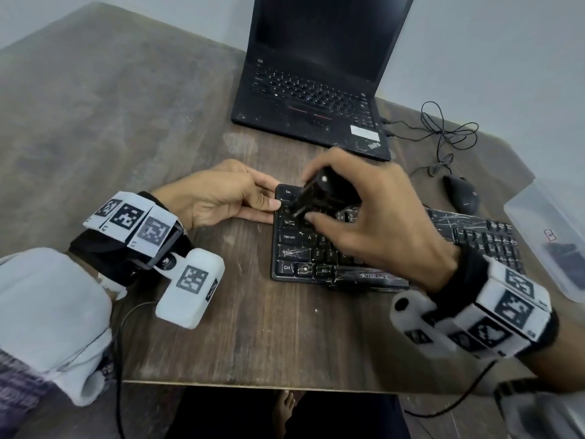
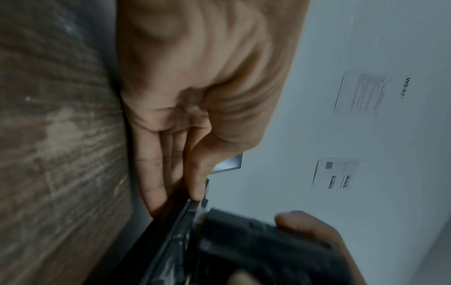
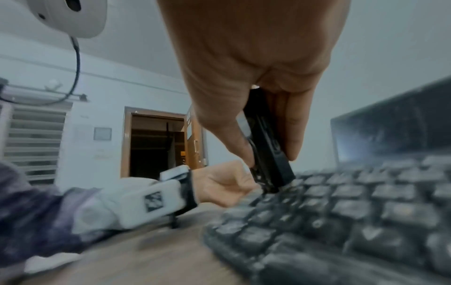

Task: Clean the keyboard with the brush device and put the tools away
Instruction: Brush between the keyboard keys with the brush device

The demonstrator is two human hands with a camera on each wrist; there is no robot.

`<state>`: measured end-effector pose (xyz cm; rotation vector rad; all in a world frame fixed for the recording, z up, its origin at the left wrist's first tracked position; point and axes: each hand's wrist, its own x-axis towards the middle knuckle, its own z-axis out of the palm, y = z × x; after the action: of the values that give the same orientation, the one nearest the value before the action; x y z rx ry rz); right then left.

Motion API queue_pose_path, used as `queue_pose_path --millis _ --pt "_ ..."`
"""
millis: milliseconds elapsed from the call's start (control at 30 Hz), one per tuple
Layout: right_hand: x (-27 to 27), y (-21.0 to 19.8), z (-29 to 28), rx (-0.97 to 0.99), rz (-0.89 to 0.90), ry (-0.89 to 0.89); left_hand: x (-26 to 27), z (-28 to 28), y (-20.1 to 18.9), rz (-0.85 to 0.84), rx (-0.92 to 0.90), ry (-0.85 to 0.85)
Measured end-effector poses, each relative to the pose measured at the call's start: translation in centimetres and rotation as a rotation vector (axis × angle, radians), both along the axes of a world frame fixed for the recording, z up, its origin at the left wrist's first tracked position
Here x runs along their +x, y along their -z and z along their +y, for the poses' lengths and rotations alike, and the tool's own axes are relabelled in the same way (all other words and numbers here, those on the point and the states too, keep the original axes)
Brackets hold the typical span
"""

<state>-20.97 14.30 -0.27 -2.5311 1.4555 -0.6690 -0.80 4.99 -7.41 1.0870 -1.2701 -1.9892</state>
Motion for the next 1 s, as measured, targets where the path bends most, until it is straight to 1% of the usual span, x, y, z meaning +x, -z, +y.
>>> queue_pose_path --millis 100,167,233,300,367,500,533,600,667,700,767,800,900,933,1000 --pt "0.4 0.7 1.5 0.091 0.07 -0.099 0.0 0.1 0.0 -0.005 -0.007 -0.01" --pt "0.1 0.5 1.1 0.031 0.067 -0.05 -0.1 0.1 0.0 -0.003 -0.007 -0.016" --pt "-0.2 0.2 0.6 -0.012 0.014 0.021 -0.1 0.1 -0.1 0.002 0.002 -0.02" --pt "0.3 0.5 1.0 0.045 -0.007 -0.026 -0.1 0.2 -0.1 -0.01 -0.006 -0.032" --pt "0.7 1.0 1.7 0.088 0.039 -0.072 -0.2 0.3 -0.1 -0.015 -0.015 -0.037" --pt "0.1 0.4 0.0 -0.005 0.01 0.038 -0.2 0.3 -0.3 -0.016 -0.007 -0.032" --pt "0.4 0.3 -0.2 0.002 0.013 0.017 -0.2 0.3 -0.2 -0.024 -0.016 -0.028" --pt "1.4 0.4 0.1 0.057 0.035 -0.082 -0.2 0.4 -0.2 -0.036 -0.047 -0.016" --pt "1.8 0.3 -0.1 0.062 0.094 -0.134 -0.2 0.5 0.0 -0.032 -0.063 -0.016" --pt "1.5 0.0 -0.6 0.033 0.117 -0.112 -0.2 0.4 0.0 -0.023 -0.052 -0.017" --pt "0.7 -0.5 -1.3 -0.008 0.097 -0.049 -0.2 0.3 0.0 -0.01 -0.021 -0.023" --pt "0.3 -0.6 -1.1 0.002 0.09 -0.051 -0.2 0.3 0.0 -0.015 -0.016 -0.027" --pt "0.4 -0.3 0.2 0.112 0.139 -0.179 -0.2 0.4 0.0 -0.018 -0.029 -0.015" --pt "0.4 -0.3 0.1 0.113 0.154 -0.187 -0.2 0.4 0.0 -0.021 -0.04 -0.012" --pt "0.2 -0.7 -0.7 0.074 0.129 -0.125 -0.3 0.4 0.0 -0.03 -0.046 -0.017"
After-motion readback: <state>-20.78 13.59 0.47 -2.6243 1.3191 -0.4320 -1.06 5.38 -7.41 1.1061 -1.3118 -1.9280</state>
